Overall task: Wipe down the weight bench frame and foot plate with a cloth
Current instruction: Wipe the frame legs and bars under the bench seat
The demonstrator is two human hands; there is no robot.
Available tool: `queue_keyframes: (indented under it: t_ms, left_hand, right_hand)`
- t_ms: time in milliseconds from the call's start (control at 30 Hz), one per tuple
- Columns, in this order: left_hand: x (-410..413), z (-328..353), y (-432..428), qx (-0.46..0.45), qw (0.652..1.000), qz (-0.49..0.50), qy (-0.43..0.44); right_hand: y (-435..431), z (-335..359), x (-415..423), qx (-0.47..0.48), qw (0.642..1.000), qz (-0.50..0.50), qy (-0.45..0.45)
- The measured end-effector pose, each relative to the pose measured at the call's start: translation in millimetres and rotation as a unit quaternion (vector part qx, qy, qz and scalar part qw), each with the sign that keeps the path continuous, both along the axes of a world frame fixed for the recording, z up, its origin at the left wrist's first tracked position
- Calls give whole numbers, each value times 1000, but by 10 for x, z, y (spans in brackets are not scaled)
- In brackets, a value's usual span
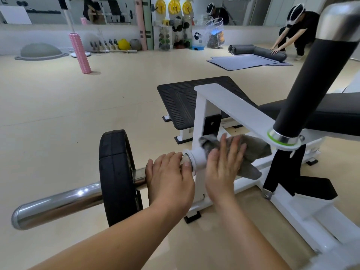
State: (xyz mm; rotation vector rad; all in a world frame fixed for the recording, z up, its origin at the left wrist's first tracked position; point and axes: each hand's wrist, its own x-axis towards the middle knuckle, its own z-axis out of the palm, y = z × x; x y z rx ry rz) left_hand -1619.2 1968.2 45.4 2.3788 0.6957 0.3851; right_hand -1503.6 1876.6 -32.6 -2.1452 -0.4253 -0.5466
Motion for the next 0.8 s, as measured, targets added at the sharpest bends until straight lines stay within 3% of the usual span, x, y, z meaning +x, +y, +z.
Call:
queue_keyframes:
  t_ms: [100,233,367,500,633,800]
  left_hand:
    - [-4,1,5,4,1000,-3,4]
    - [5,1,-10,3,1000,7,-12]
    - [5,13,-15,-2,1000,6,-11]
    - [-1,36,-11,5,1000,-2,-5]
    - [4,51,-51,21,1000,3,8]
    - [-29,51,-122,54,997,-41,38]
  right_hand:
    - [-128,143,245,43,996,-50,63]
    - [278,-32,-230,-21,998,-12,-53]
    - [93,40,-188,-35,999,25,-18]
    - [-155,116,128,-3,999,-11,42]
    - [100,-95,-186,-65,997,21,-30]
    - [-147,-59,-30,-10,1000,28,-4]
